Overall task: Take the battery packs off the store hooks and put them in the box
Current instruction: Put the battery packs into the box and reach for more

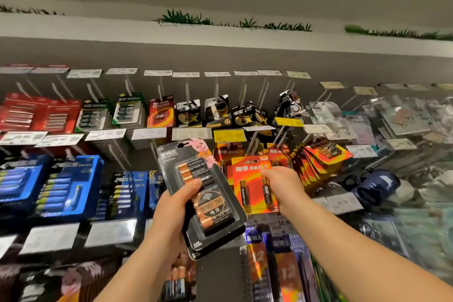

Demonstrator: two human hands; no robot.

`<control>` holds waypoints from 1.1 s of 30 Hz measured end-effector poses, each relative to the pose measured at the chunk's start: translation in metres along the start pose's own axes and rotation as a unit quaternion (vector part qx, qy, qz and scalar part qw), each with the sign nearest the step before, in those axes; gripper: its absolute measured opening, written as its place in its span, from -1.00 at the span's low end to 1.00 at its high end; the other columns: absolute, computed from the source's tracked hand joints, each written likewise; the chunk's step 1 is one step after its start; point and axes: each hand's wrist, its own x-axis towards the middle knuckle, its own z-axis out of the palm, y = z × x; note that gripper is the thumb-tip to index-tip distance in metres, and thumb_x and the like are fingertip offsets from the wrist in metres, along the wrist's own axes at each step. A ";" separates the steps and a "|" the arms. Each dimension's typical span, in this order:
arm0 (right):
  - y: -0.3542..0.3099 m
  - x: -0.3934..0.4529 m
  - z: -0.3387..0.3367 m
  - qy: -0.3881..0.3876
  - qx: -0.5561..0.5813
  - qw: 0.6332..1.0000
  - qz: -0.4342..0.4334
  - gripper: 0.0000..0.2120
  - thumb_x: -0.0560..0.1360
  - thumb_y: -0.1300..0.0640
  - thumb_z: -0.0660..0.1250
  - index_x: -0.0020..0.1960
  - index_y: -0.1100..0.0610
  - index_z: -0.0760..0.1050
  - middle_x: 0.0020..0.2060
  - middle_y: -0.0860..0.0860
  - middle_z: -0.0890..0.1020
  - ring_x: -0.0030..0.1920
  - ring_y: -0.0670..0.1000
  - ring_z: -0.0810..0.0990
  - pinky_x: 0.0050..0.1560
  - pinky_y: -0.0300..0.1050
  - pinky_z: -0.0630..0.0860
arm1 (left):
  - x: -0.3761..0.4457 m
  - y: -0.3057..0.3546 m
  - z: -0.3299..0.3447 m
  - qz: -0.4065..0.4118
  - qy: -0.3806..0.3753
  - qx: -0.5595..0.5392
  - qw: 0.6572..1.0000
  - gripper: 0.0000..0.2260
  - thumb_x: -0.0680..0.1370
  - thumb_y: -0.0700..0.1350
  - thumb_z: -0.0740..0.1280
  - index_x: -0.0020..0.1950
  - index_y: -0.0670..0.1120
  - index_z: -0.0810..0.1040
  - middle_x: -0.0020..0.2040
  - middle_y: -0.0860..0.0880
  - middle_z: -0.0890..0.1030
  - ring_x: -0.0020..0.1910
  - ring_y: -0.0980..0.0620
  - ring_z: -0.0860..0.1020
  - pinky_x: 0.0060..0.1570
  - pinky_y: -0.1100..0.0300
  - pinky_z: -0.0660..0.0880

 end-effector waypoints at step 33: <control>0.008 0.090 0.069 0.036 -0.014 0.992 -0.117 -0.84 0.53 0.05 0.31 -0.11 0.09 0.35 -0.26 -0.03 0.41 -0.28 -0.01 0.41 -0.32 -0.11 0.32 | 0.040 -0.022 -0.005 0.001 0.029 0.000 1.000 -0.68 0.43 -0.06 0.44 0.16 -0.10 0.63 -0.03 -0.14 0.73 -0.05 -0.16 0.70 0.19 -0.16 0.53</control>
